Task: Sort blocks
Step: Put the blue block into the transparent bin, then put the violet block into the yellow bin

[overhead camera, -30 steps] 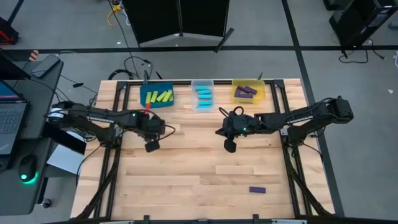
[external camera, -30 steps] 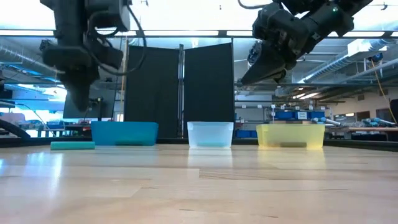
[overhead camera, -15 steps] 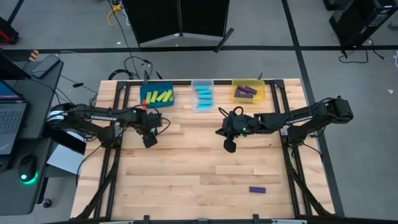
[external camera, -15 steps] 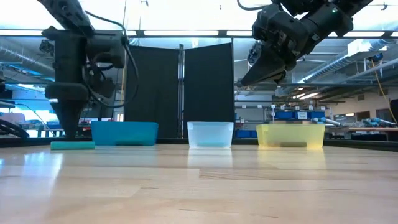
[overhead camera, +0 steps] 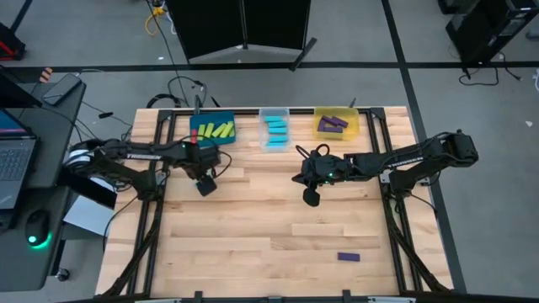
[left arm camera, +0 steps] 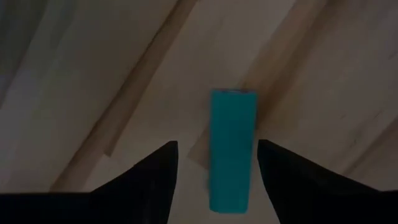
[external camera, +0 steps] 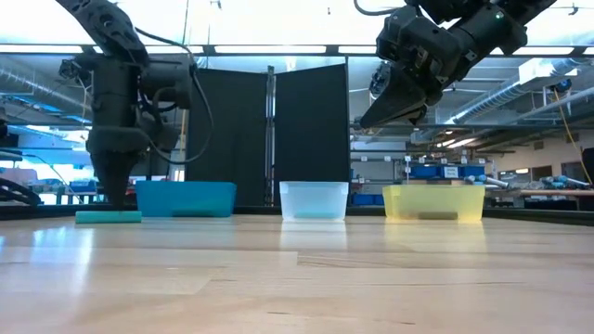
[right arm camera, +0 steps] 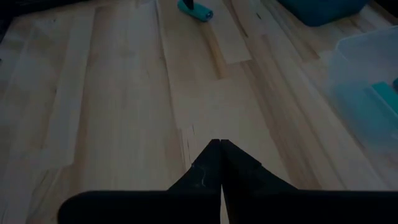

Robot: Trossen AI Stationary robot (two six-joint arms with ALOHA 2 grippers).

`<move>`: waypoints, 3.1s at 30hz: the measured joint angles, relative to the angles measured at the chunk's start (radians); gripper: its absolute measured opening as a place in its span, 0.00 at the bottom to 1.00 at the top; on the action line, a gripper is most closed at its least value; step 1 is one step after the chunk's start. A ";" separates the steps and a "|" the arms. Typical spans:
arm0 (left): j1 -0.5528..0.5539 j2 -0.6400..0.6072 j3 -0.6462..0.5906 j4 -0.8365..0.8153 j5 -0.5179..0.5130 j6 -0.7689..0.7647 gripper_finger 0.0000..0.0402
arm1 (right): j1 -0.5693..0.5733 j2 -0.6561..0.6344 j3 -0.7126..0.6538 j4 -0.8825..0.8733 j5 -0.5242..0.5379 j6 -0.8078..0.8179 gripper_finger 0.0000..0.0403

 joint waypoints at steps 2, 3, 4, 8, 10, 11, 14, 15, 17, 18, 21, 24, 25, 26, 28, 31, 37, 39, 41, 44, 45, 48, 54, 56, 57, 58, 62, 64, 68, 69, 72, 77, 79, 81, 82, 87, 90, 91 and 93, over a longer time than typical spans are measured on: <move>0.000 0.028 0.000 0.007 0.008 0.000 0.57 | 0.000 0.000 0.000 0.000 0.000 0.000 0.03; 0.000 0.046 0.000 0.014 0.009 0.001 0.57 | 0.000 0.000 0.000 0.000 0.000 0.000 0.03; 0.000 0.063 0.000 0.024 0.010 0.002 0.57 | 0.000 0.000 0.000 0.000 0.000 0.000 0.03; 0.000 0.123 0.004 0.051 0.016 0.026 0.57 | 0.000 0.000 0.000 -0.002 -0.001 0.000 0.03; 0.000 0.139 0.006 0.053 0.017 0.026 0.55 | 0.000 0.000 0.000 -0.004 -0.001 0.000 0.03; 0.000 0.144 0.006 0.054 0.018 0.025 0.54 | 0.000 0.000 0.000 -0.007 -0.001 0.000 0.03; 0.000 0.145 0.007 0.057 0.021 0.026 0.47 | 0.000 0.000 0.000 -0.022 -0.002 -0.001 0.03; -0.001 0.145 0.009 0.057 0.023 0.027 0.43 | 0.000 0.000 0.000 -0.030 -0.002 -0.001 0.03; -0.005 0.146 0.014 0.057 0.026 0.028 0.36 | 0.001 0.000 0.000 -0.040 -0.002 0.000 0.03; -0.009 0.146 0.017 0.055 0.026 0.033 0.32 | 0.003 0.000 0.000 -0.041 -0.002 0.000 0.03; -0.021 0.149 0.036 0.048 0.012 0.068 0.25 | 0.013 0.000 0.000 -0.041 -0.002 -0.002 0.03; -0.027 0.153 0.086 0.081 -0.013 0.112 0.25 | 0.024 0.000 0.000 -0.041 -0.002 -0.003 0.03; -0.027 0.150 0.108 0.088 -0.018 0.135 0.25 | 0.029 0.000 0.000 -0.042 -0.002 -0.001 0.03; -0.024 0.149 0.129 0.081 -0.021 0.157 0.25 | 0.034 0.000 0.000 -0.043 -0.002 0.000 0.03; -0.011 0.153 0.178 0.062 -0.024 0.202 0.25 | 0.045 0.000 0.000 -0.044 -0.002 0.000 0.03; 0.023 0.152 0.283 0.076 -0.026 0.269 0.25 | 0.059 0.000 0.000 -0.047 -0.002 0.000 0.03; 0.081 0.274 0.537 0.071 -0.031 0.424 0.25 | 0.070 0.000 0.000 -0.053 -0.002 0.003 0.03; 0.092 0.346 0.635 0.074 -0.030 0.475 0.25 | 0.070 0.000 0.000 -0.057 -0.002 0.007 0.03; 0.099 0.427 0.735 0.071 -0.025 0.524 0.25 | 0.070 0.000 0.000 -0.066 -0.002 0.007 0.03; 0.106 0.544 0.878 0.074 0.003 0.585 0.25 | 0.073 0.000 0.001 -0.094 -0.002 0.016 0.03; 0.110 0.582 0.920 0.074 0.011 0.610 0.25 | 0.075 0.000 0.001 -0.106 -0.002 0.019 0.03; 0.117 0.691 1.011 0.076 0.019 0.654 0.25 | 0.086 0.000 0.001 -0.136 0.000 0.019 0.03; 0.125 0.837 1.095 0.068 0.031 0.710 0.25 | 0.109 0.000 0.001 -0.170 0.023 0.034 0.03; 0.124 0.860 1.100 0.066 0.030 0.712 0.25 | 0.113 0.000 0.001 -0.172 0.026 0.034 0.03; 0.123 0.866 1.101 0.070 0.030 0.713 0.25 | 0.114 0.000 0.001 -0.172 0.026 0.034 0.03; 0.124 0.872 1.102 0.071 0.031 0.717 0.25 | 0.114 0.000 0.001 -0.172 0.026 0.034 0.03; 0.124 0.884 1.102 0.072 0.027 0.737 0.25 | 0.114 0.000 0.001 -0.172 0.027 0.034 0.03; 0.124 0.885 1.102 0.073 0.027 0.737 0.25 | 0.114 0.000 0.001 -0.172 0.028 0.034 0.03; 0.124 0.890 1.102 0.070 0.024 0.738 0.25 | 0.114 0.000 0.001 -0.172 0.028 0.034 0.03; 0.124 0.891 1.102 0.068 0.024 0.738 0.25 | 0.114 0.000 0.001 -0.172 0.029 0.034 0.03; 0.123 0.890 1.102 0.068 0.024 0.737 0.30 | 0.112 0.000 0.001 -0.172 0.029 0.034 0.03; 0.122 0.890 1.102 0.068 0.023 0.730 0.44 | 0.110 0.000 0.001 -0.174 0.029 0.024 0.06; 0.122 0.890 1.102 0.071 0.023 0.714 0.46 | 0.110 0.000 0.001 -0.174 0.029 0.020 0.07; 0.122 0.884 1.102 0.073 0.027 0.707 0.47 | 0.110 0.000 0.001 -0.174 0.029 0.019 0.08; 0.122 0.879 1.102 0.073 0.035 0.704 0.47 | 0.110 0.000 0.001 -0.176 0.029 0.018 0.09; 0.121 0.818 1.070 0.143 0.091 0.686 0.40 | 0.116 -0.046 0.001 -0.227 0.040 0.018 0.10; 0.112 0.745 0.990 0.282 0.138 0.672 0.32 | 0.135 -0.104 0.001 -0.271 0.060 0.018 0.09; 0.106 0.717 0.951 0.341 0.148 0.663 0.30 | 0.143 -0.124 0.001 -0.289 0.063 0.021 0.08; 0.089 0.656 0.860 0.475 0.164 0.649 0.26 | 0.161 -0.154 0.001 -0.325 0.071 0.039 0.06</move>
